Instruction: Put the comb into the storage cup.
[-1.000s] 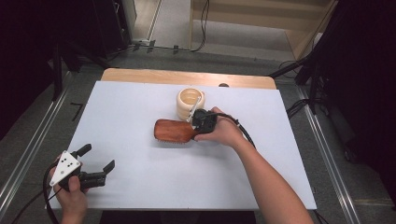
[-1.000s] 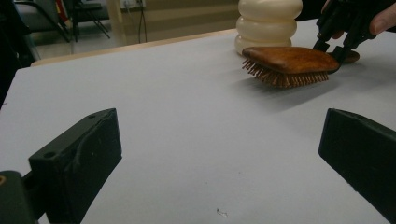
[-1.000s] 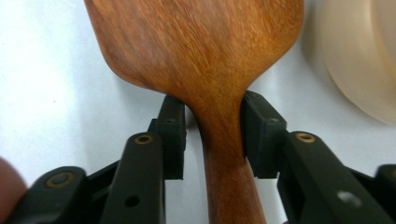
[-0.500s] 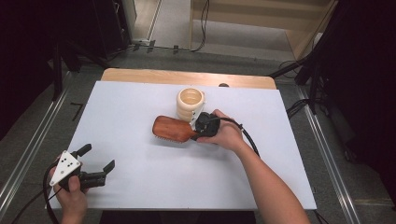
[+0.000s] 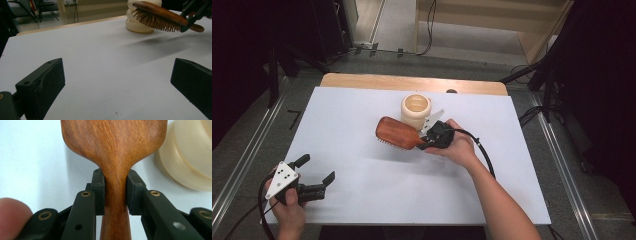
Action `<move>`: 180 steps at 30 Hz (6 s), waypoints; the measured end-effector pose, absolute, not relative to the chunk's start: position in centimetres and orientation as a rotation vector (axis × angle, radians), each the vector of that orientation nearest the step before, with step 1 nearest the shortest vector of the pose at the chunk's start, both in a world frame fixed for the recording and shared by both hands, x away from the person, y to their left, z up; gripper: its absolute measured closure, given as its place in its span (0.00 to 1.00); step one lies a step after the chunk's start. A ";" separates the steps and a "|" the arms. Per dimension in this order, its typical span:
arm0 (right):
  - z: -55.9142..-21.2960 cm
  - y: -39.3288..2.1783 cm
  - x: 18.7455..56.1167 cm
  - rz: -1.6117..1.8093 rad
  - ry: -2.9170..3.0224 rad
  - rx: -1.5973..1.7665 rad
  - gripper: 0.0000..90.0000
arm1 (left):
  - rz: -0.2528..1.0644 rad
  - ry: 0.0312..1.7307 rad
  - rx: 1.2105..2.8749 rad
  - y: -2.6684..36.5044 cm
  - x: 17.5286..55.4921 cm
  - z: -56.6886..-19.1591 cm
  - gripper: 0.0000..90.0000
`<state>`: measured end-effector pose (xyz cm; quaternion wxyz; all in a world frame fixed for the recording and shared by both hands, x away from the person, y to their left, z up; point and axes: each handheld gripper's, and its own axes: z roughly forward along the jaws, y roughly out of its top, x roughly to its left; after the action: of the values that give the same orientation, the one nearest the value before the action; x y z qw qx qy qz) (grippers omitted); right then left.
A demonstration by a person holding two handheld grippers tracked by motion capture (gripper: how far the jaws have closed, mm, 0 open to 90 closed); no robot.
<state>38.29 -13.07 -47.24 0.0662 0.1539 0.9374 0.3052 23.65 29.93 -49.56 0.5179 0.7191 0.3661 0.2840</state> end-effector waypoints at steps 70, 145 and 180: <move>-49.3 -20.6 27.5 1.516 2.287 0.768 0.78 | 0.489 0.722 1.706 23.8 24.2 -47.1 0.00; -49.1 -16.2 25.9 1.603 2.152 0.707 0.78 | 0.337 0.780 1.663 6.3 28.6 -42.6 0.28; -49.3 -15.7 26.5 1.673 2.124 0.889 0.05 | 0.171 0.716 1.672 7.3 29.6 -42.2 0.63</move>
<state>26.51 -15.73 -49.34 0.1473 0.3090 0.7381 0.5814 29.58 7.32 -42.17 0.6111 0.7244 0.3103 0.0742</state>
